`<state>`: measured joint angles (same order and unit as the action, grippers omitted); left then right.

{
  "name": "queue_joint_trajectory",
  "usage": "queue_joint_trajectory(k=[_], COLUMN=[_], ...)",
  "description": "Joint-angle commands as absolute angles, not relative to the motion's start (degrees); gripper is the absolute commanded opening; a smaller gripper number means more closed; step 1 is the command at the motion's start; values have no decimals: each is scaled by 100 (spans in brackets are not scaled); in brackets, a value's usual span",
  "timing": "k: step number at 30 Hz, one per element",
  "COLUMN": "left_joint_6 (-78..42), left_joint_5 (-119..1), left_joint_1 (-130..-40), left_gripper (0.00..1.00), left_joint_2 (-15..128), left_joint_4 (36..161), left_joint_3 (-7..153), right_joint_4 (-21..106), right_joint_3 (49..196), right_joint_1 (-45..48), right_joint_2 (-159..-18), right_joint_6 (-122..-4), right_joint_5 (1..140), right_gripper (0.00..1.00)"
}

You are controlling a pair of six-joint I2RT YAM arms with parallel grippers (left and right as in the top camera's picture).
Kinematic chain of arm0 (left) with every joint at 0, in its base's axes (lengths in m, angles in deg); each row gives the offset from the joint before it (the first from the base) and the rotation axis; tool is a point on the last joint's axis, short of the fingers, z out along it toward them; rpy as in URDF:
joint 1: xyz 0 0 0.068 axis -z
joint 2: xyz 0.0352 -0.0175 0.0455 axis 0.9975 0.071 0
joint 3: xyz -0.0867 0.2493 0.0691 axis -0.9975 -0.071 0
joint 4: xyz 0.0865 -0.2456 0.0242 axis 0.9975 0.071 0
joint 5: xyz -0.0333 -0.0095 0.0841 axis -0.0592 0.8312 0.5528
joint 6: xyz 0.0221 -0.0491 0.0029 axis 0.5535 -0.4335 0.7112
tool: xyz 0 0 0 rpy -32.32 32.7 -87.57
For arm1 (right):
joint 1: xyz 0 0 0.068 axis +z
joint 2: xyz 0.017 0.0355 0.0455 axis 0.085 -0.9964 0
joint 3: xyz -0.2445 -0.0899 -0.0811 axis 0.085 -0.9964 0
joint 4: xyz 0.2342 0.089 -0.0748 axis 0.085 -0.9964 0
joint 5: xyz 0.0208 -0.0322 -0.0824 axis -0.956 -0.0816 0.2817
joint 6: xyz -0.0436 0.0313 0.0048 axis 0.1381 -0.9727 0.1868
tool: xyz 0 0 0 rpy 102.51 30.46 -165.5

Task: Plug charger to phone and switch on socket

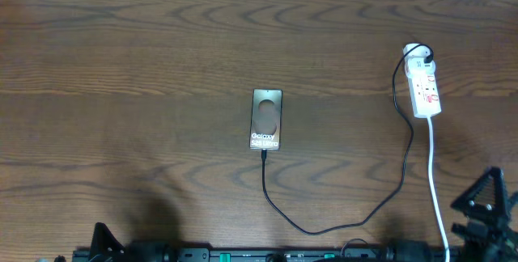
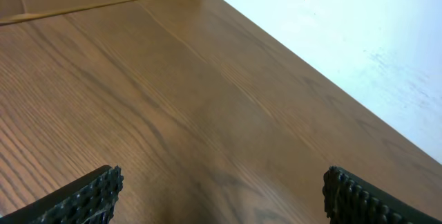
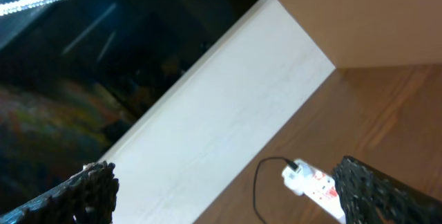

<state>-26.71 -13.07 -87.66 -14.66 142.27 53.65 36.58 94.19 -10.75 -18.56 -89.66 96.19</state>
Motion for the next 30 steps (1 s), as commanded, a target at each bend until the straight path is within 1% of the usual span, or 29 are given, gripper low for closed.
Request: queue_joint_trajectory(k=[1, 5, 11, 18, 22, 30], left_joint_6=[-2676, -2676, -2676, -2676, -2676, -2676], left_joint_5=[-1228, -1228, -1228, -1228, -1228, -1228], left_joint_1=[-8784, -8784, -8784, -8784, -8784, -8784], left_gripper=[94, 94, 94, 94, 94, 94], left_joint_2=[-1501, -1501, -1501, -1501, -1501, -1501], left_joint_4=[14225, 14225, 14225, 14225, 14225, 14225], left_joint_3=[5369, 5369, 5369, 5369, 5369, 5369], right_joint_4=[3890, 4843, 6716, 8235, 8665, 8794], right_joint_3=[8790, 7905, 6759, 5802, 5406, 4919], right_joint_1=[-1046, -1046, -1044, -1044, -1044, -1040], right_joint_2=[-1841, -1843, -1841, -1821, -1821, -1819], right_joint_6=[-8936, -8370, -7305, -7183, -7183, -6846], right_joint_5=[9660, 9031, 7697, 7470, 7470, 7470], right_gripper=[99, 99, 99, 99, 99, 99])
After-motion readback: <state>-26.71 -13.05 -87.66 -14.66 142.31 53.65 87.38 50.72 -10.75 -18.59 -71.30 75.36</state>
